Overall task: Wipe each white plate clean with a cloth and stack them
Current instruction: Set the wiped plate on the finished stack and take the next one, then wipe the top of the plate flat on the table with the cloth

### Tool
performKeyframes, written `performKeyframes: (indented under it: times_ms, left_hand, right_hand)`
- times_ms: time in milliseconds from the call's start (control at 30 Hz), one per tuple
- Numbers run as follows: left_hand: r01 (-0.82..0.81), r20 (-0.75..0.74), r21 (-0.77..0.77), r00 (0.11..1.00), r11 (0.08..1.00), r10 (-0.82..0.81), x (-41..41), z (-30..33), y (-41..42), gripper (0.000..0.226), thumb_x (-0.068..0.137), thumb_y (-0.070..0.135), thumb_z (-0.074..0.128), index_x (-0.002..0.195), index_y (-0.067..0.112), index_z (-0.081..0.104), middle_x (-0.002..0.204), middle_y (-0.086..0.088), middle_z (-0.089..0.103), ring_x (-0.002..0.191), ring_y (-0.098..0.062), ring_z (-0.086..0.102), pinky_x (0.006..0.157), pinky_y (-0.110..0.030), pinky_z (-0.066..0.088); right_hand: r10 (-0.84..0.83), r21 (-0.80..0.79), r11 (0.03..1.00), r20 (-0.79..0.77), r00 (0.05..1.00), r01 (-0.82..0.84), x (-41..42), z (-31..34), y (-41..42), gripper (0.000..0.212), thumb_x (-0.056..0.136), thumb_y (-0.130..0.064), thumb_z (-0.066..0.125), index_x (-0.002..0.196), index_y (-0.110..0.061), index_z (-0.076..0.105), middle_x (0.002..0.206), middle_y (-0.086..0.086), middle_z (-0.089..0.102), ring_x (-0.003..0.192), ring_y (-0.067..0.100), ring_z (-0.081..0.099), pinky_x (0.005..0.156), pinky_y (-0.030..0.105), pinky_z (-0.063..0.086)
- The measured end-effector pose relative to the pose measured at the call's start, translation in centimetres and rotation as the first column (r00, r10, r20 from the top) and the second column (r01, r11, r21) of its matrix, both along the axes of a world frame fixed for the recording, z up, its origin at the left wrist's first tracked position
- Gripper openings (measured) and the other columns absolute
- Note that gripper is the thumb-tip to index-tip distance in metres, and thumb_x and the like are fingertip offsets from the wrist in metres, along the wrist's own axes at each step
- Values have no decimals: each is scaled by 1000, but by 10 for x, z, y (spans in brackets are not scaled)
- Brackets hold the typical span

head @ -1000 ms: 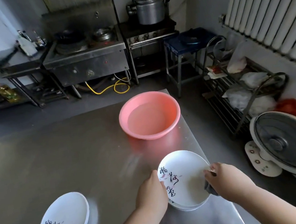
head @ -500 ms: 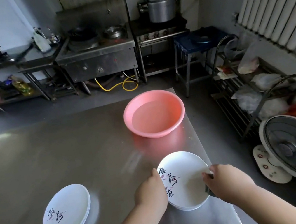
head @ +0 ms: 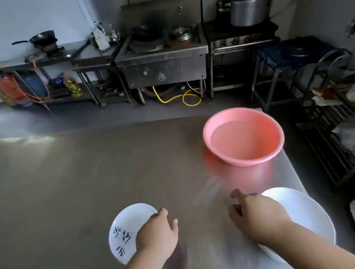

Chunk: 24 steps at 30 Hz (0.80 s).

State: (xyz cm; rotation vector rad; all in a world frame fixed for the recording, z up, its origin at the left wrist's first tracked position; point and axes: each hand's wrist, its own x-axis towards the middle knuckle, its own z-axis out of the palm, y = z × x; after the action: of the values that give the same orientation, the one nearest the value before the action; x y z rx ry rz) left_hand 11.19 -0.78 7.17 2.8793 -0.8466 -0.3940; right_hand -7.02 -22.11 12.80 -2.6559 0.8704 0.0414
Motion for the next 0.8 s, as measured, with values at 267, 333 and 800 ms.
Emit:
performKeyframes:
  times_ms: [267, 333, 800]
  left_hand:
    - [-239, -10, 100, 970, 966, 241, 96, -39, 115, 36, 102, 49, 47, 129, 25, 51, 129, 6, 57, 112, -18, 65, 80, -32, 52]
    - [-237, -21, 106, 971, 966, 240, 112, -47, 131, 37, 104, 48, 46, 132, 24, 51, 130, 6, 60, 114, -17, 65, 86, -32, 53]
    - [-132, -99, -46, 987, 990, 127, 135, -83, 158, 27, 106, 37, 53, 127, 21, 55, 121, 5, 66, 112, -19, 63, 89, -33, 49]
  right_hand:
    - [125, 169, 981, -170, 978, -95, 122, -54, 94, 39, 94, -58, 40, 116, -30, 56, 101, -7, 71, 90, 23, 69, 73, 32, 56]
    - [128, 210, 974, -213, 969, -82, 144, -70, 110, 39, 94, -60, 43, 115, -30, 56, 105, -8, 71, 92, 22, 69, 74, 31, 56]
    - [27, 261, 964, -311, 950, 58, 201, -122, 154, 14, 102, -39, 49, 101, -27, 44, 101, -1, 66, 88, 27, 64, 68, 30, 43]
